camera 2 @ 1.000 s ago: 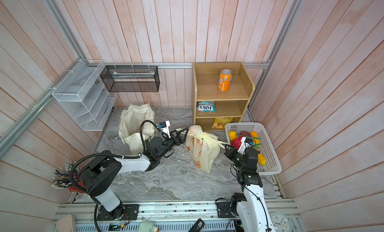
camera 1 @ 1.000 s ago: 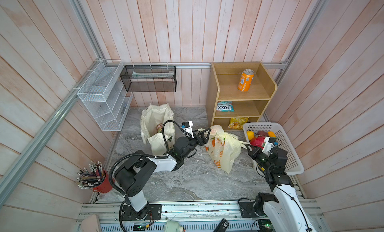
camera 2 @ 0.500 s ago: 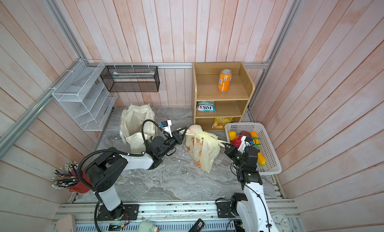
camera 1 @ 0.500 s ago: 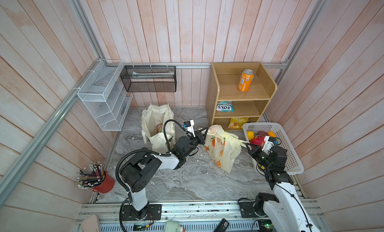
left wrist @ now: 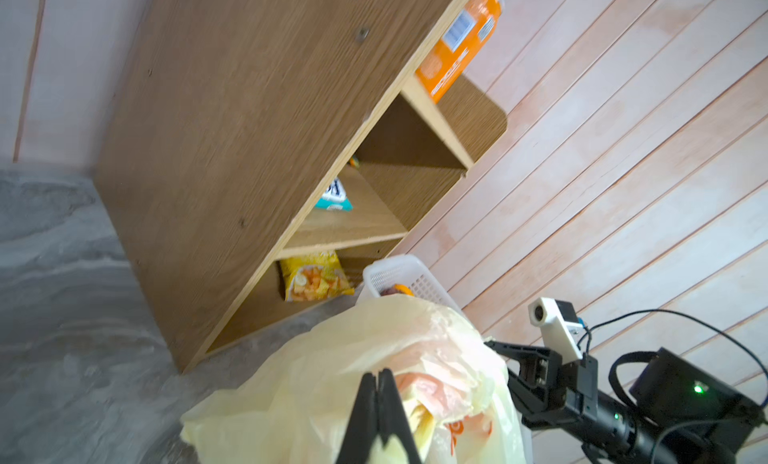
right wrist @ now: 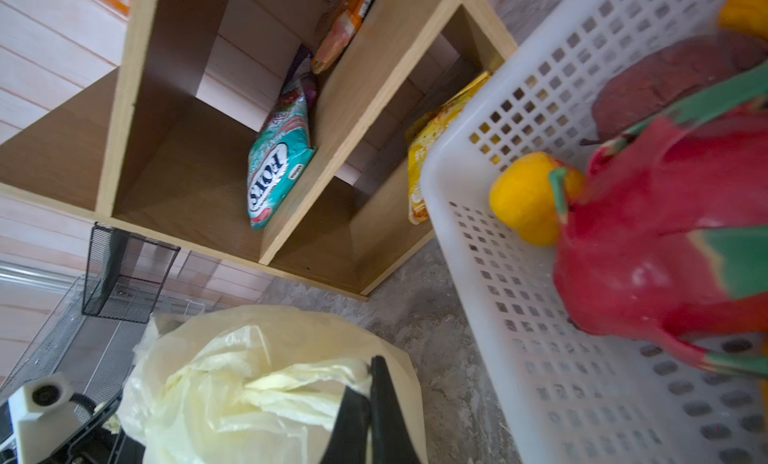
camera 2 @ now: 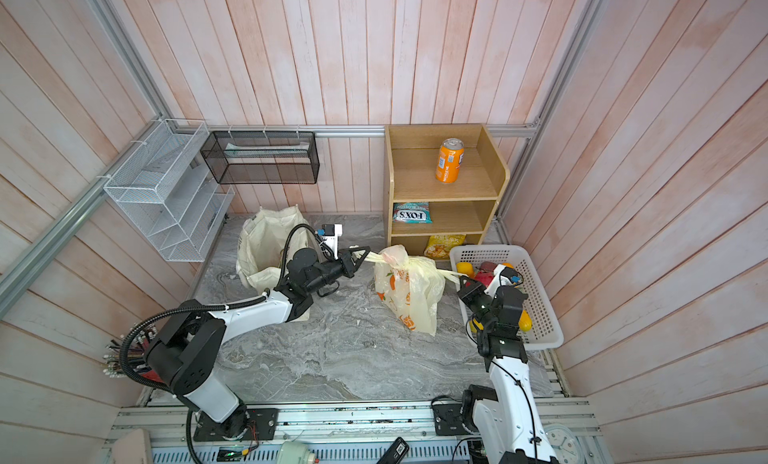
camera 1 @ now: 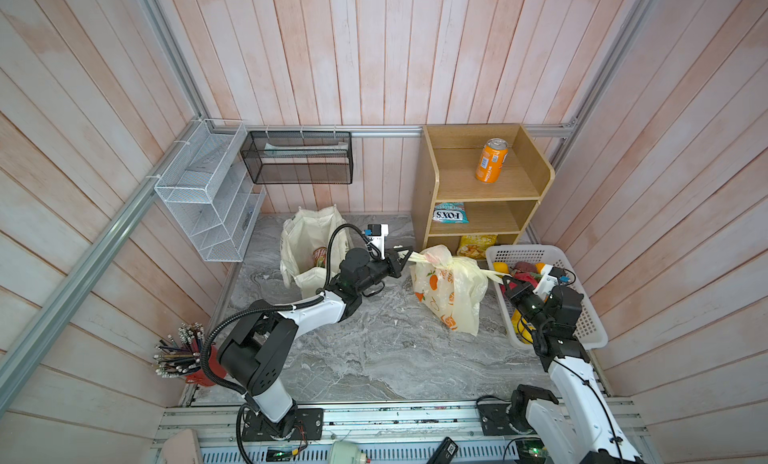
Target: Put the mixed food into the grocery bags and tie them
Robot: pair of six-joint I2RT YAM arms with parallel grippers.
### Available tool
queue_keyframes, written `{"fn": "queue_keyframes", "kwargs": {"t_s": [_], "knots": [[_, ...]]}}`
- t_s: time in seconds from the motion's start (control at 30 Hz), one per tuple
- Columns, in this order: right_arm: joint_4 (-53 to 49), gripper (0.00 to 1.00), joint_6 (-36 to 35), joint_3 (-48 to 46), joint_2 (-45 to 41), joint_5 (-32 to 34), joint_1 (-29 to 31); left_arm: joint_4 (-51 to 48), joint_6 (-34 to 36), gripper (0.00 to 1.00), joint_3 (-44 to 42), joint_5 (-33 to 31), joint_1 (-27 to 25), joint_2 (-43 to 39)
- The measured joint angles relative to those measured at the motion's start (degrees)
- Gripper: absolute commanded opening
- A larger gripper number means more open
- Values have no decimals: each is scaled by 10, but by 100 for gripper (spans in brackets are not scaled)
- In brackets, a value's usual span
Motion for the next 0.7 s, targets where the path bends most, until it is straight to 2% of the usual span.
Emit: {"fn": "queue_keyframes", "kwargs": {"t_s": [0.13, 0.37, 0.6, 0.7], "knots": [[0, 0, 7, -40, 7, -16, -41, 8, 0, 0, -35, 23, 2, 0], [0, 0, 22, -77, 17, -34, -75, 32, -2, 0, -58, 37, 2, 3], [12, 0, 22, -64, 32, -60, -82, 43, 2, 0, -52, 50, 5, 5], [-10, 0, 2, -18, 35, -42, -57, 24, 23, 0, -20, 51, 6, 7]]}}
